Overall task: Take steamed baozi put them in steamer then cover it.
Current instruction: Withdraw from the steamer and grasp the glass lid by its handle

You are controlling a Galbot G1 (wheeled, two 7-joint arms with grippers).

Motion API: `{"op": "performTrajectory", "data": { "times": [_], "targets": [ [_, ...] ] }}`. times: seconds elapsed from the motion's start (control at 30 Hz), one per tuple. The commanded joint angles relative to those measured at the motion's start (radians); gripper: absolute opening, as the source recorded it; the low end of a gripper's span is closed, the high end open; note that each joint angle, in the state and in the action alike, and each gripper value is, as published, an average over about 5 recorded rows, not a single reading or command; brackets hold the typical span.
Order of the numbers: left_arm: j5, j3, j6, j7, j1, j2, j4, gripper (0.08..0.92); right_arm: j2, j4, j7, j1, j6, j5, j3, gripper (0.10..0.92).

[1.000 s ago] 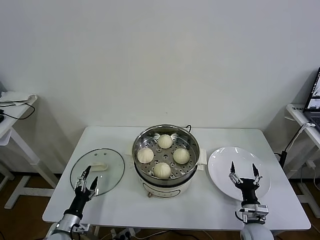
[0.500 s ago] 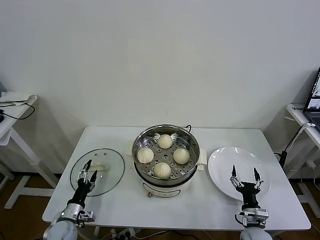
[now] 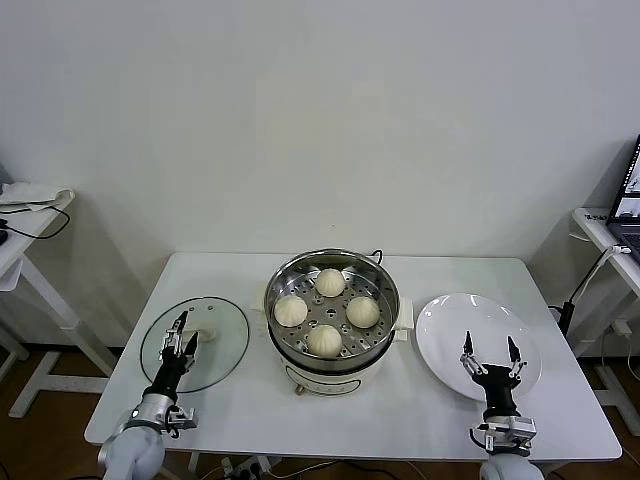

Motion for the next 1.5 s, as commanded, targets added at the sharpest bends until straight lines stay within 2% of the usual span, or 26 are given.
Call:
{"op": "performTrajectory", "data": {
  "times": [0.03,0.7,0.8,1.27,1.5],
  "targets": [
    [0.012,0.013,0.018,0.008,-0.047,-0.005,0.038,0.823,0.005,-0.015,-0.001,0.010,0.002,-0.002,-0.001,0.823],
    [0.051,0.030,0.059,0.026,-0.112,-0.017,0.131,0.820,0.017,-0.012,0.001,0.027,0.001,-0.005,-0.013,0.823],
    [0.051,0.032,0.061,0.031,-0.115,-0.019,0.132,0.791,0.016,-0.010,0.002,0.028,0.001,-0.005,-0.013,0.823],
    [0.048,0.036,0.075,0.038,-0.119,-0.030,0.139,0.400,0.016,0.017,0.004,0.026,-0.001,-0.003,-0.017,0.823],
    [0.014,0.025,0.064,0.015,-0.109,-0.034,0.112,0.213,0.021,0.023,0.002,0.016,0.003,-0.004,-0.016,0.823]
  ]
}}
